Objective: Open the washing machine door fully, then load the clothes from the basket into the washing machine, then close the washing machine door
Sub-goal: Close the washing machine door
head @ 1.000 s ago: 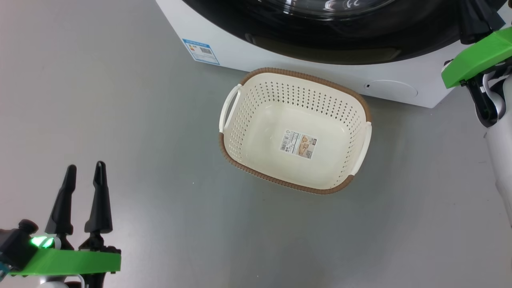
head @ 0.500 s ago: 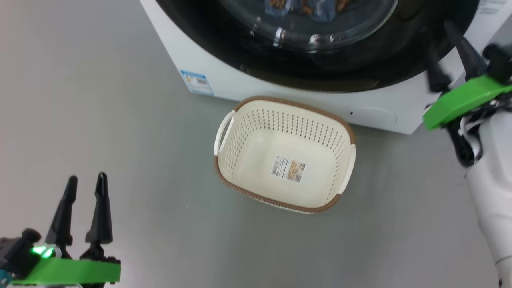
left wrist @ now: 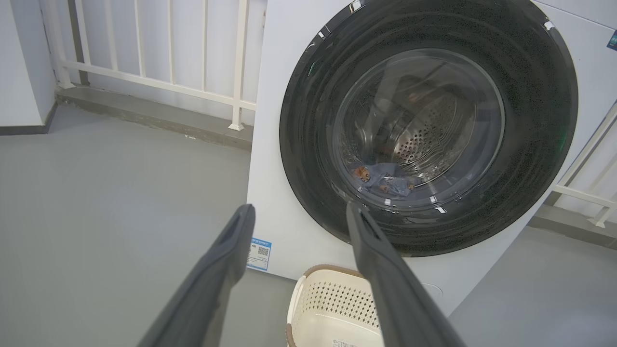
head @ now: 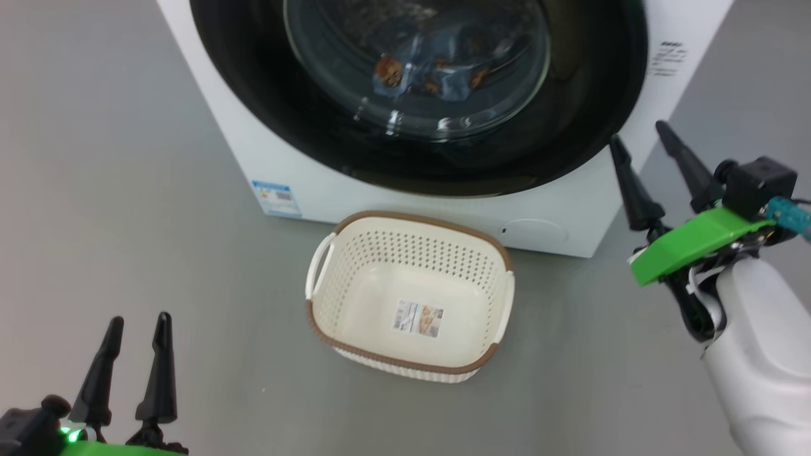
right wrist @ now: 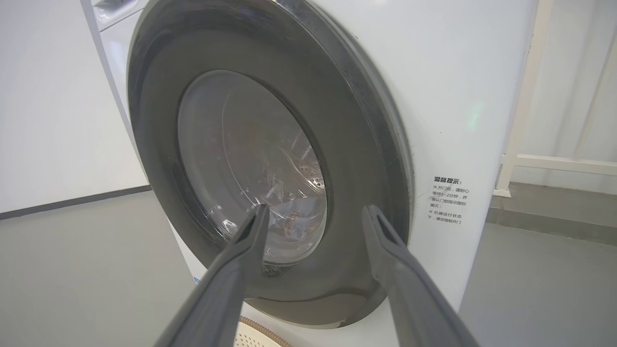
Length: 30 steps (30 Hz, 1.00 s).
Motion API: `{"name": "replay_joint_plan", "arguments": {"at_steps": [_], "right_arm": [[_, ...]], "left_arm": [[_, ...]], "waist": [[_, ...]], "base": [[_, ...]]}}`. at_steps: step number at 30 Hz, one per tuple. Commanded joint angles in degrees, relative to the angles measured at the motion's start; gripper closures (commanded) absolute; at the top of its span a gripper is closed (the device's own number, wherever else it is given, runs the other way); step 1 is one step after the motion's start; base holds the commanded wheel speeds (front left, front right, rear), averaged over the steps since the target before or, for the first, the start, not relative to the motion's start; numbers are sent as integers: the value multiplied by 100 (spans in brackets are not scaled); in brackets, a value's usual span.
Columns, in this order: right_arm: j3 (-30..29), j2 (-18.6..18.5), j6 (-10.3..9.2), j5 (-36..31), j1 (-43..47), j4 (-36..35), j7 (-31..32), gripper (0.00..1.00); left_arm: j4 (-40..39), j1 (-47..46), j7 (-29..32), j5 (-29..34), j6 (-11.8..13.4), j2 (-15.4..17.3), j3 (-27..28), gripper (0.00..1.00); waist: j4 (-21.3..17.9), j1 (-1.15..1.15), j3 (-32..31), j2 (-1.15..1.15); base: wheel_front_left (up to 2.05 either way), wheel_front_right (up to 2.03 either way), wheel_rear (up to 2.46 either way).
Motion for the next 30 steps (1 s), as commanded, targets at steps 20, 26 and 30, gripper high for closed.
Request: {"name": "replay_joint_plan", "arguments": {"at_steps": [20,26,30], "right_arm": [[266,222,-32,391,1416,-1036,-27,0],[99,365,-32,339,1868,-1315,-27,0],[8,457,-32,263,2198,-1520,-27,0]], "left_arm": [[-175,451,-54,394,-18,-50,460,0],[-252,499,-54,305,-18,-32,342,0],[-330,540,-54,122,-18,82,245,0]], "waist": [[-883,0,-826,0],[-1001,0,-865,0],[-1057,0,-872,0]], "base": [[0,0,0],[0,0,0],[0,0,0]]}}
